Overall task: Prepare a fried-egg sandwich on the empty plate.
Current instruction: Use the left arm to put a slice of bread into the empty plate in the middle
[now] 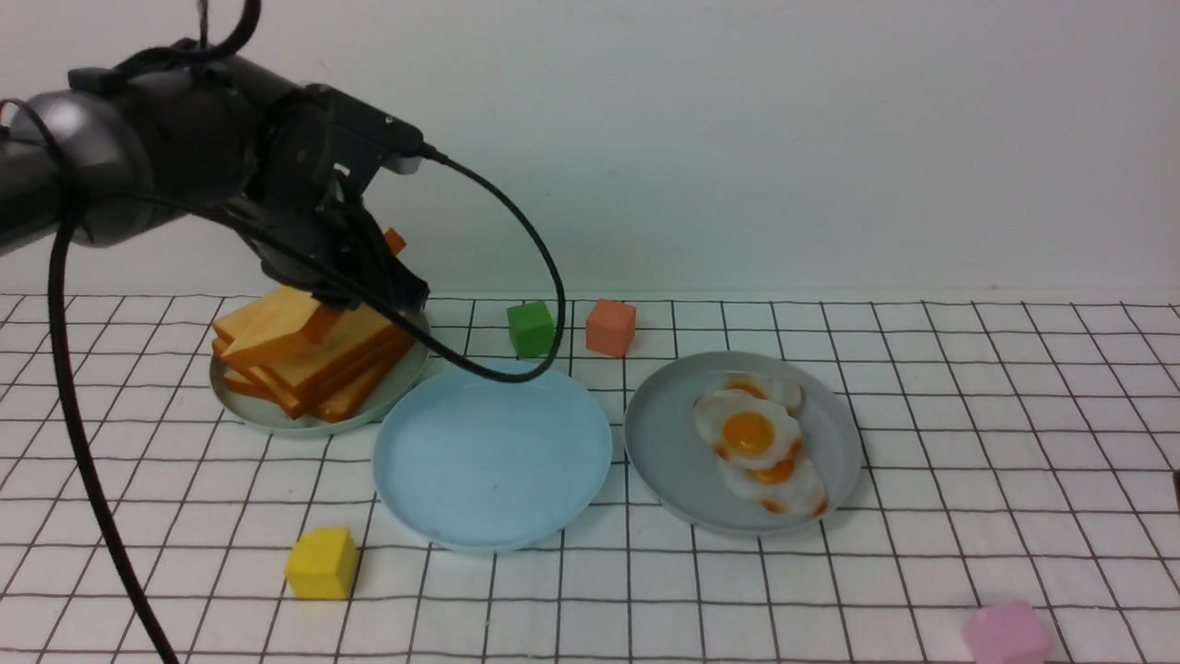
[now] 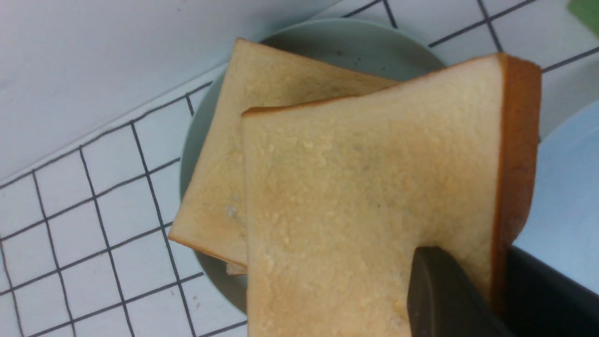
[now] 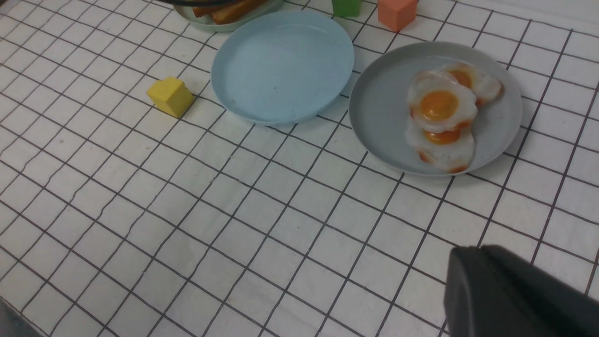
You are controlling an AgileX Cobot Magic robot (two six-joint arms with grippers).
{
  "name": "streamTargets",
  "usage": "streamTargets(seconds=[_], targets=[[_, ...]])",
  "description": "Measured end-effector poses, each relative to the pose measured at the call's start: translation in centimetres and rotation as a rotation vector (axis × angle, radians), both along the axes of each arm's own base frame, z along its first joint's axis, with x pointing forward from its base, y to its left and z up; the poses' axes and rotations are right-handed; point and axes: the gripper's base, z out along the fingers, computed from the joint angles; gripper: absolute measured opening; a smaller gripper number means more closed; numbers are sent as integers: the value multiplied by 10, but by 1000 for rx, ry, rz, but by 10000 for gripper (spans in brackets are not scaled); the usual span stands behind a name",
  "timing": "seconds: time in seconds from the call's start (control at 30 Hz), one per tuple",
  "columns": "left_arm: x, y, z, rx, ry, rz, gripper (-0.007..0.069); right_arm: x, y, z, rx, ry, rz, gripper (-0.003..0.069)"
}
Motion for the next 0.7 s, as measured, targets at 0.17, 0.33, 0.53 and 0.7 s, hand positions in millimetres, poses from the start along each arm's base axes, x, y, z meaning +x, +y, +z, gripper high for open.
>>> streamTargets(seconds=[0.17, 0.33, 0.53, 0.7], targets=[[-39, -57, 10, 3, 16, -154, 123, 0, -1, -1, -20, -3, -5, 31], [-63, -91, -18, 25, 72, -266, 123, -1, -2, -2, -31, 13, 0, 34], [-59, -105, -50, 92, 44, -332, 123, -1, -2, -3, -38, 25, 4, 41], [-53, -106, -69, 136, 54, -336, 123, -2, -2, -4, -41, 31, 6, 47]])
